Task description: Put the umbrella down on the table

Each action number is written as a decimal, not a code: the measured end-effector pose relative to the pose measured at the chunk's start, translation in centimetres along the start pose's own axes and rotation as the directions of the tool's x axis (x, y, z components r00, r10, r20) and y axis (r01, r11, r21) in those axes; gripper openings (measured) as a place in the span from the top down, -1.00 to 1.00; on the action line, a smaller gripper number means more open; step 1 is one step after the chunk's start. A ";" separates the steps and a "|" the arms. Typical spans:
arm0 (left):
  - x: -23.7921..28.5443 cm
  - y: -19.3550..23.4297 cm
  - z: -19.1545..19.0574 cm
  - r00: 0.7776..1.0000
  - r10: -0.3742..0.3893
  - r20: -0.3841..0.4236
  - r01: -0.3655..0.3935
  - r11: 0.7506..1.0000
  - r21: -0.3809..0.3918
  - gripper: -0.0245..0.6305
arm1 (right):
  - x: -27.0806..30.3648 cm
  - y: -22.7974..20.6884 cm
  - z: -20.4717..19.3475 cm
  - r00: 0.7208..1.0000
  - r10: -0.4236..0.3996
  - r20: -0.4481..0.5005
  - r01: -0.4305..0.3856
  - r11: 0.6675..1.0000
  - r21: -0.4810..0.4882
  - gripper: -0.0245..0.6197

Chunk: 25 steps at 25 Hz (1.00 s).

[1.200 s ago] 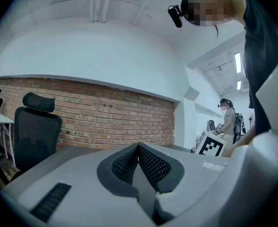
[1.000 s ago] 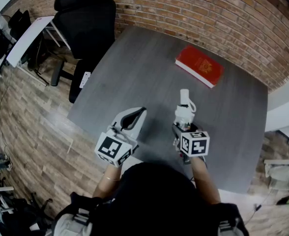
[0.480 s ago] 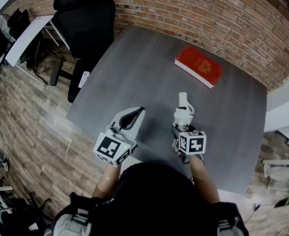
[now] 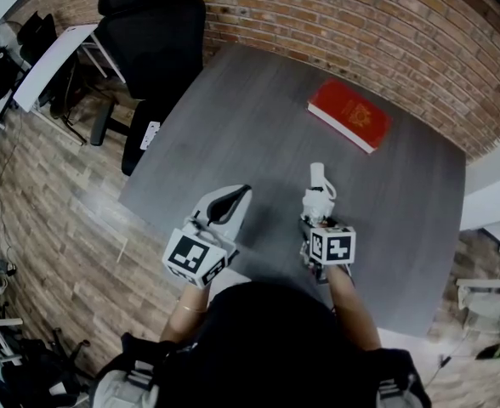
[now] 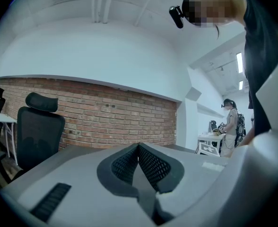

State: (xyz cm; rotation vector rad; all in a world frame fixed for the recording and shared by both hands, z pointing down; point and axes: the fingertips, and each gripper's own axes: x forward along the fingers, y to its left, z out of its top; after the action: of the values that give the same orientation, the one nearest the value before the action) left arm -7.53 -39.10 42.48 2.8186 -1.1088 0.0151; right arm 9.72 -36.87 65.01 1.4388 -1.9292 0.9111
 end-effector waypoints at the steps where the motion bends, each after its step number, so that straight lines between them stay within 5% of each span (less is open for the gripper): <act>1: -0.1 0.1 0.0 1.000 0.002 0.000 -0.002 1.000 0.000 0.92 | 0.1 0.0 -0.1 1.000 -0.001 -0.006 0.001 1.000 0.001 0.02; 25: -1.7 1.2 -0.9 0.998 0.055 -0.036 -0.055 0.998 -0.003 0.92 | 2.0 -0.1 -0.7 0.998 0.000 -0.063 0.002 1.000 0.031 0.01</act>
State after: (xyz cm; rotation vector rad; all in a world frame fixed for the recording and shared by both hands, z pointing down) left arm -9.60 -38.71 43.37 2.7726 -1.1768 0.0677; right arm 9.32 -37.52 66.98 1.4110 -1.8764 0.9780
